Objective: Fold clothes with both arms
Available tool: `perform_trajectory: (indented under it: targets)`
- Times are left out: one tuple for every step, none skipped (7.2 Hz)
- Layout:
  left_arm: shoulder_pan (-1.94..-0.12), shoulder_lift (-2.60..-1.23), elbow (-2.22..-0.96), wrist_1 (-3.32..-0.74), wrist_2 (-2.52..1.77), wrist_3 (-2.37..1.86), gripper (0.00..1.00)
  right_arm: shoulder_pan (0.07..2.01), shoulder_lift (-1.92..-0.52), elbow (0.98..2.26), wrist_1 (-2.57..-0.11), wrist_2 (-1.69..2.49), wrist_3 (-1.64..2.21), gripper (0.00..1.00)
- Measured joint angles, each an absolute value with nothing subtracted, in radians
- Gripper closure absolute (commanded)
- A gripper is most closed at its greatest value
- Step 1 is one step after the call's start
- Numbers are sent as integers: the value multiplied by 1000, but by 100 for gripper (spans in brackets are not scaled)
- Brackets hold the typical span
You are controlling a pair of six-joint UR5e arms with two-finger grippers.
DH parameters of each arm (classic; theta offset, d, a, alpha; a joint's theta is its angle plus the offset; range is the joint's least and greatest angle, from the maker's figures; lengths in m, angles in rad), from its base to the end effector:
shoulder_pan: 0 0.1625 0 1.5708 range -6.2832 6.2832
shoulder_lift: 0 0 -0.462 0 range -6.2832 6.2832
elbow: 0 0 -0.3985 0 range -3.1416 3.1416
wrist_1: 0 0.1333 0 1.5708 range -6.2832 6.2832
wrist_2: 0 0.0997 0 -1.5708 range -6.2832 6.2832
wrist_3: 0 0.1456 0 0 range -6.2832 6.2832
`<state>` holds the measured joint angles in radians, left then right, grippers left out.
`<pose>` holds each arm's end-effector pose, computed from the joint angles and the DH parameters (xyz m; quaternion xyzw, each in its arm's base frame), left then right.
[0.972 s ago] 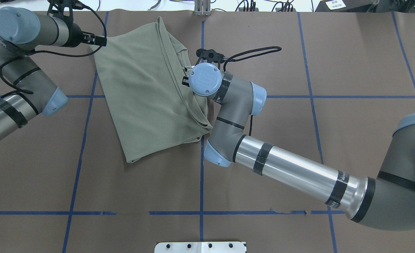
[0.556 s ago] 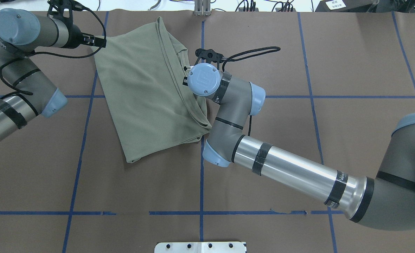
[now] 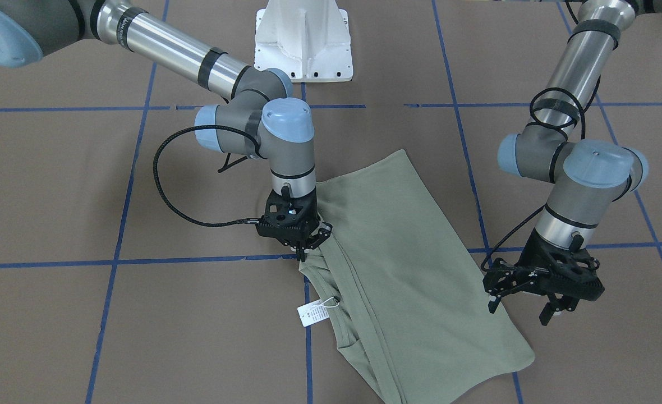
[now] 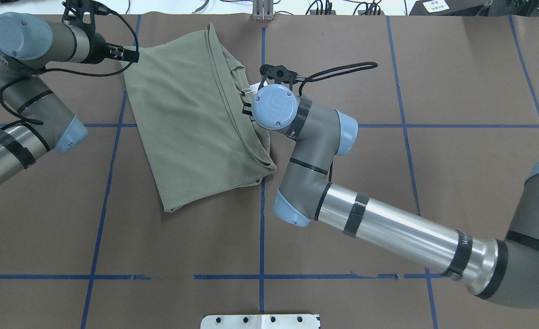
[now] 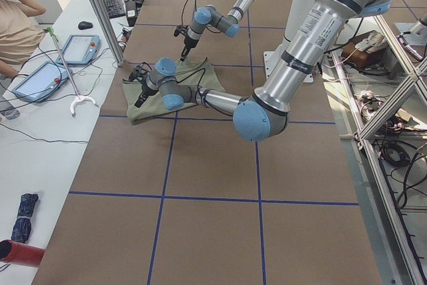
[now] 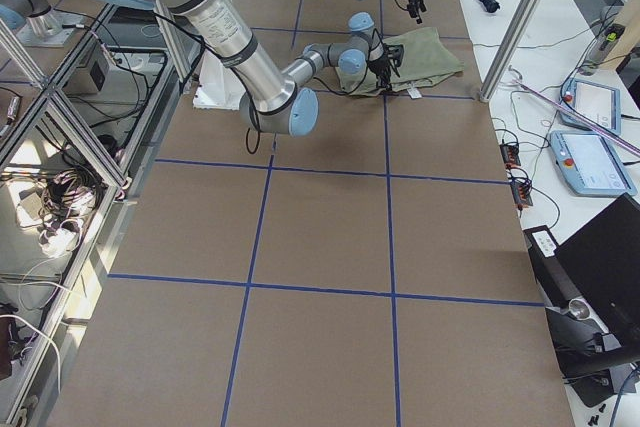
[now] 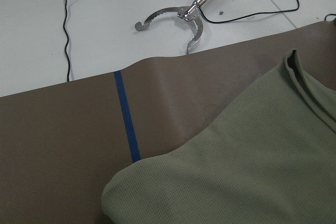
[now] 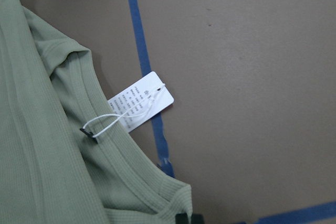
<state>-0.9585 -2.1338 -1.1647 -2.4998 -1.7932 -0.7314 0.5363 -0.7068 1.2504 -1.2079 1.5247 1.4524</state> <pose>0.3841 -0.7229 0.4689 0.3427 0.3940 0.0066 0.8528 -0.6749 -0.5641 0.2676 0.1604 -0.4079 0.1963 0.8771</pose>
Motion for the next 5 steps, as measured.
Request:
perform_trajectory:
  targets:
    - [-958,-2134,-1165,-2503,-1793,-737,0,514,-797,1380,-1248,1517,1456,100]
    - [-957,-2134,-1165,-2504,-1793,-740,0,480,-898,1507,-1272,1494,1459,100]
    - [-956,-2134,-1165,-2505,-1793,-741,0,439,-1007,1629,-1284,1457,1460,100]
    - [-955,-2134,-1166,-2505,-1793,-742,0,406,-1108,1731,-1289,1427,1461,100]
    - [-954,-2134,-1166,-2505,-1793,-743,0,385,-1185,1803,-1291,1409,1462,29]
